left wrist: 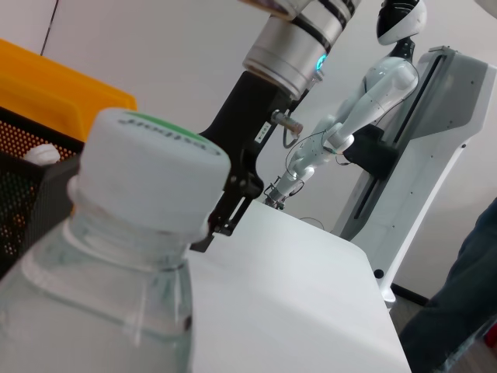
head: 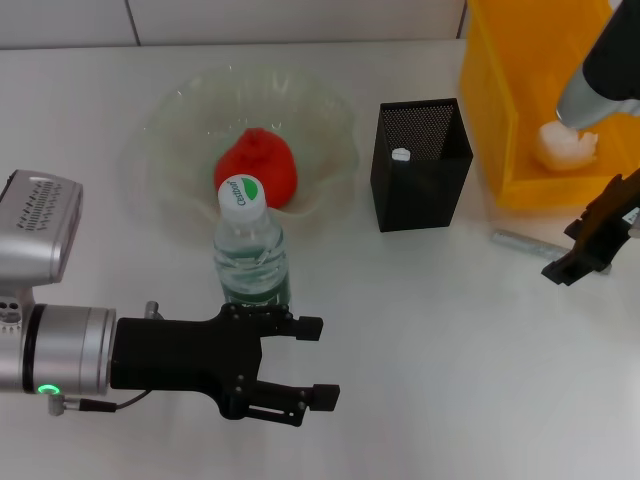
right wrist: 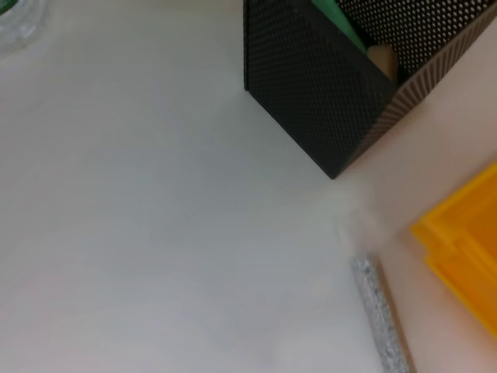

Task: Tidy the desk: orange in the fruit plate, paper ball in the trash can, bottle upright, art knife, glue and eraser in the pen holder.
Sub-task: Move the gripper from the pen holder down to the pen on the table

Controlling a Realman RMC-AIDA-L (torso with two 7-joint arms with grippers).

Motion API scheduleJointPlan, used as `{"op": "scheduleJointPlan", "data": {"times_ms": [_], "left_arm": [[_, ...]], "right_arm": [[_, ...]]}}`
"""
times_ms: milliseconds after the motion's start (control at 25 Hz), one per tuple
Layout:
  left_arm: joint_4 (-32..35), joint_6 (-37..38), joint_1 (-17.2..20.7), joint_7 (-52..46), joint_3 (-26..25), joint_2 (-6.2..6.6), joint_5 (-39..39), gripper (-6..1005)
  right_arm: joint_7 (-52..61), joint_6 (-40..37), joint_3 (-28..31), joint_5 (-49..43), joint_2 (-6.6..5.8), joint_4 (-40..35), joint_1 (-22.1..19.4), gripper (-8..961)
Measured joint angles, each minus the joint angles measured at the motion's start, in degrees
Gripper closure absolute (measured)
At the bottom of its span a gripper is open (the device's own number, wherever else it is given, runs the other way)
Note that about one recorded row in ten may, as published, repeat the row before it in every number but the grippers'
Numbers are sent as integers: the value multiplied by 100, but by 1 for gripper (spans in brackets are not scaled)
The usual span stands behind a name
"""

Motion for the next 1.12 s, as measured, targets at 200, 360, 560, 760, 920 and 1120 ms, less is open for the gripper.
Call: {"op": "scheduleJointPlan", "data": {"times_ms": [200,360,560,760,920,1120], "left_arm": [[0,-17,-55,-4,8,3,0,129],[0,-21,-67,-6,1,1,0,129],[0,-24,-68,-8,-21,-2,0,129],[-29,-26,-81,-10,-28,-3,-1,129],[-46,-26,-102,-15,-36,-4,0,129],[-50,-26,-106,-19,-36,-4,-1,129]], "right_arm": [[-132,365,25,6,-2,450,152,329],[-170,581,30,6,-1,691,243,329],[-221,820,33,4,-10,1017,343,334],[-263,990,31,-27,-16,1221,388,340],[-289,1017,31,-27,-21,1248,394,345],[-293,1058,31,-33,-37,1376,459,392]]}}
